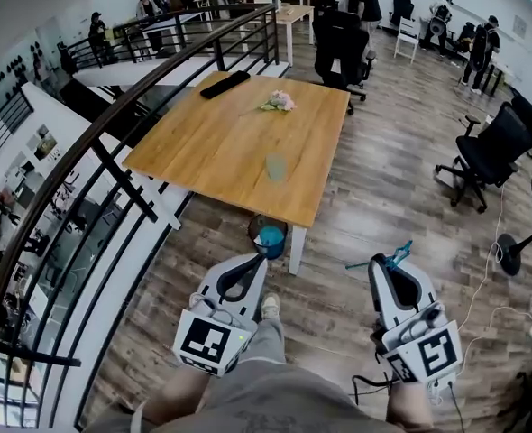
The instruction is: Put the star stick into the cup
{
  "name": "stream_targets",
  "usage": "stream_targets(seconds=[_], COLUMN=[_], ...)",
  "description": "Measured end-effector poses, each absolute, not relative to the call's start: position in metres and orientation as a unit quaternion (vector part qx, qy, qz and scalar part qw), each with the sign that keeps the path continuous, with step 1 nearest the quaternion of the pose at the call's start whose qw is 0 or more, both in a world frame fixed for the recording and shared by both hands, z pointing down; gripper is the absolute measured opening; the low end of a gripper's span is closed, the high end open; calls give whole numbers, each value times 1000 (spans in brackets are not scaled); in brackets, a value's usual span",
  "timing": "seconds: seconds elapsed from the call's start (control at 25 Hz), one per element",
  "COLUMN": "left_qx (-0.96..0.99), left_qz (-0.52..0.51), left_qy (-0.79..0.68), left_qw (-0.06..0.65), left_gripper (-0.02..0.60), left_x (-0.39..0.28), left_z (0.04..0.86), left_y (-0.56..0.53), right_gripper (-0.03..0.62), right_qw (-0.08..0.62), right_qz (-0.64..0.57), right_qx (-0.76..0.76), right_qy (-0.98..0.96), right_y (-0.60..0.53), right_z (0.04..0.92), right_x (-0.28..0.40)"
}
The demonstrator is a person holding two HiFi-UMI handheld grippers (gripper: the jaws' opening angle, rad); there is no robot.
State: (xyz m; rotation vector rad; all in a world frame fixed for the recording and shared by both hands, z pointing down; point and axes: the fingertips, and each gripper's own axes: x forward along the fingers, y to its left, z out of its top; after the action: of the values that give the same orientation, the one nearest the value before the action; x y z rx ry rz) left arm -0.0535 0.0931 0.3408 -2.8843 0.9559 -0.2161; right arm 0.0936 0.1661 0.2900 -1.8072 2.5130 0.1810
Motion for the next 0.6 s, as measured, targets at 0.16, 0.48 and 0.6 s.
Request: stream_targets(seconds=[0.16, 0.48, 0.6], left_qx=[-946, -945, -945], left_qz=[-76, -92, -104], left_qy=[313, 312, 308], left_qw=[46, 30, 34], left_gripper=[15, 17, 17], left_x=[-52, -48, -48], left_z=[338, 335, 337], left_y=[42, -76, -121], right_gripper=[37, 37, 37], right_qw=[19, 4, 3], right_qz=[47, 29, 20], right_qx=[-586, -584, -582], right_qy=[809, 811, 813], right_y=[116, -5, -52], right_z=[290, 288, 287], right_x=[97, 99, 99])
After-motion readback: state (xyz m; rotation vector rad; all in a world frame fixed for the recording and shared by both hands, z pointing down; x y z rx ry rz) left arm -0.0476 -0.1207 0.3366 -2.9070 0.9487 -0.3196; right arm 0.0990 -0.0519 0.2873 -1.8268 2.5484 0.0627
